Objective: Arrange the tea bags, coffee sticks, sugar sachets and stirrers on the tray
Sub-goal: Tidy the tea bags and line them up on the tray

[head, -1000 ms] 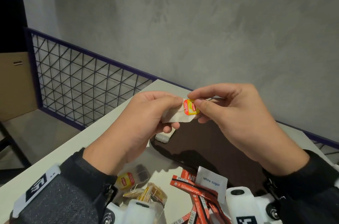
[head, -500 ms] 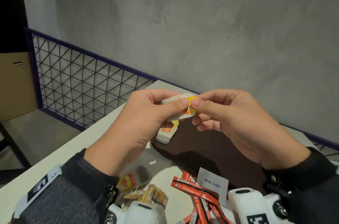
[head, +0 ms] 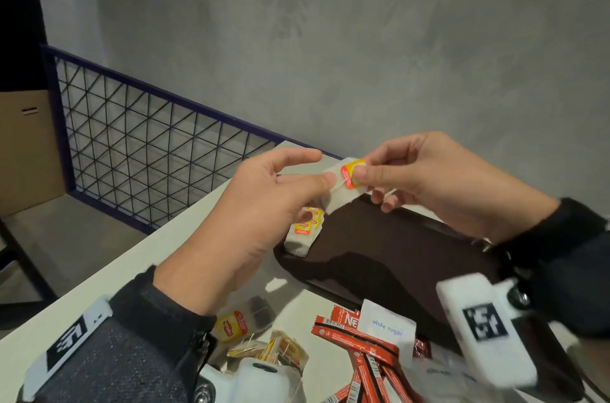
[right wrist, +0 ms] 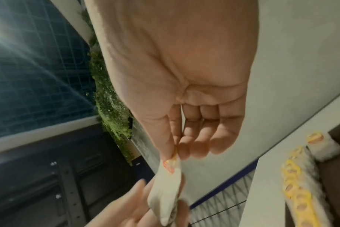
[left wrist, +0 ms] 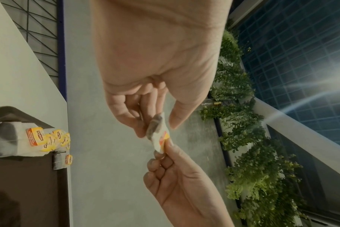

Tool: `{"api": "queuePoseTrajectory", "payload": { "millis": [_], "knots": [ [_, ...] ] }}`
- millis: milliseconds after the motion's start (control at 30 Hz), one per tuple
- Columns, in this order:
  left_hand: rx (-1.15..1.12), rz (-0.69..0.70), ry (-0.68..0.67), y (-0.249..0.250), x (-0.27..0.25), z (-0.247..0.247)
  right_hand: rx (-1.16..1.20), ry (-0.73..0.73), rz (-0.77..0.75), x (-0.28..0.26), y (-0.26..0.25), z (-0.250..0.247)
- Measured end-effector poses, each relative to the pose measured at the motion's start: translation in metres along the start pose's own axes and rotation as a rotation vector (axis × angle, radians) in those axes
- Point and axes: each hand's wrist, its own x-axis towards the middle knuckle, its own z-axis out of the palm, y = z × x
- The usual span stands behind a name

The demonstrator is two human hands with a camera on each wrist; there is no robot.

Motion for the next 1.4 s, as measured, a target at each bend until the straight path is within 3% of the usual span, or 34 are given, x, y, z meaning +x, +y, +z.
{"api": "queuePoseTrajectory", "payload": {
  "millis": [233, 333, 533, 767, 1400],
  "knots": [
    [0.006, 0.014, 0.19, 0.004, 0.012, -0.022, -0.578, -0.098, 0.144, 0.085, 0.039, -0.043],
    [-0.006, 0.024, 0.212, 0.005, 0.012, -0.03, -0.679, -0.147, 0.255, 0.111, 0.068, -0.044],
    [-0.011, 0.029, 0.23, -0.002, 0.018, -0.037, -0.446, -0.144, 0.386, 0.149, 0.104, -0.041],
    [-0.021, 0.009, 0.224, -0.006, 0.019, -0.027, -0.448, -0.058, 0.405, 0.173, 0.134, -0.031],
    [-0.021, -0.012, 0.268, -0.005, 0.019, -0.025, -0.301, 0.104, 0.453, 0.178, 0.14, -0.016]
  ]
}}
